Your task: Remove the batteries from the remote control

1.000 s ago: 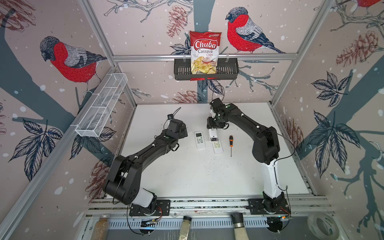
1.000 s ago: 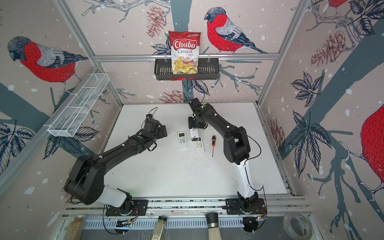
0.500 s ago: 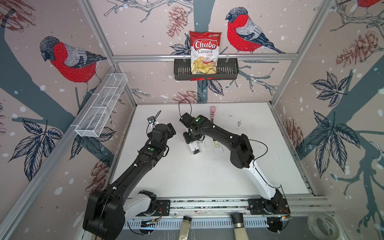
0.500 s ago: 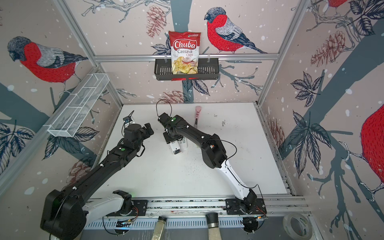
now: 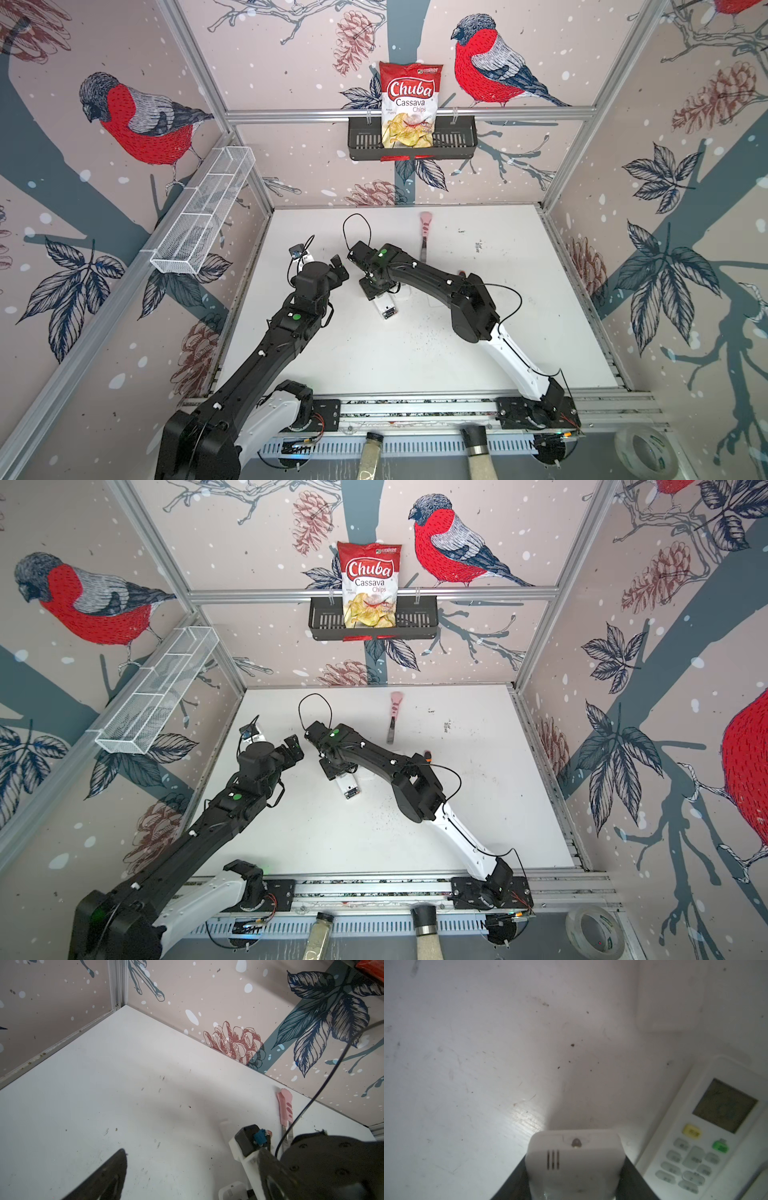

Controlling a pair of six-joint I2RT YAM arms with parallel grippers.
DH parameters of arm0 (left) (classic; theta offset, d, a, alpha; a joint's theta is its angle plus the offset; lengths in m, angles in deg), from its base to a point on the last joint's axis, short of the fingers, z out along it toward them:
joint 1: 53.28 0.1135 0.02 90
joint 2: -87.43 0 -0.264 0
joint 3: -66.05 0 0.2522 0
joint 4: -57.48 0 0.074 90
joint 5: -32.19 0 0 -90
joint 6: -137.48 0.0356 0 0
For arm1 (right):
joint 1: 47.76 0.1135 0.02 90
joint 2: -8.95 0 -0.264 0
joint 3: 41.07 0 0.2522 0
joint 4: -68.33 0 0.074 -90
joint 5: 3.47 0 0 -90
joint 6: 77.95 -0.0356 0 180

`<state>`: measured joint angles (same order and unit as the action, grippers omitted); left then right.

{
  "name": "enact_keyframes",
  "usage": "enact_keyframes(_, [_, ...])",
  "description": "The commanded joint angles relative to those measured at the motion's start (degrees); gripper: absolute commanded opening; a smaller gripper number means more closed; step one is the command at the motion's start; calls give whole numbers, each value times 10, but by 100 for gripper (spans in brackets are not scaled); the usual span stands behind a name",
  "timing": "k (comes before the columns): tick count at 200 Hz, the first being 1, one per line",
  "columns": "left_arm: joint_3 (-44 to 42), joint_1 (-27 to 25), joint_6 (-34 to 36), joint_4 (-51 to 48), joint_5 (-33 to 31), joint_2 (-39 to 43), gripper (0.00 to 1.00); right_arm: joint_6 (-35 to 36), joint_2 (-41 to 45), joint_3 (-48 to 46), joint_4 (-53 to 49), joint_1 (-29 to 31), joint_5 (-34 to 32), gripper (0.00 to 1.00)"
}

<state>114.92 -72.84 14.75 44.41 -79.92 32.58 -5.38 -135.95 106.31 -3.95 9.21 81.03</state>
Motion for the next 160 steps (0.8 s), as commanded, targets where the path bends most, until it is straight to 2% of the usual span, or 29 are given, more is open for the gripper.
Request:
enact_keyframes(1, [-3, 1, 4, 16, 10, 12, 96, 8, 0, -4, 14, 1, -9, 25])
enact_keyframes(33, [-7, 1, 8, 11, 15, 29, 96, 13, 1, -18, 31, -1, -3, 41])
enact_keyframes(132, [1, 1, 15, -2, 38, 48, 96, 21, 21, -28, 51, -12, 10, 59])
enact_keyframes(160, [9, 1, 17, -7, 46, 51, 96, 22, 45, -32, 62, -15, 16, 68])
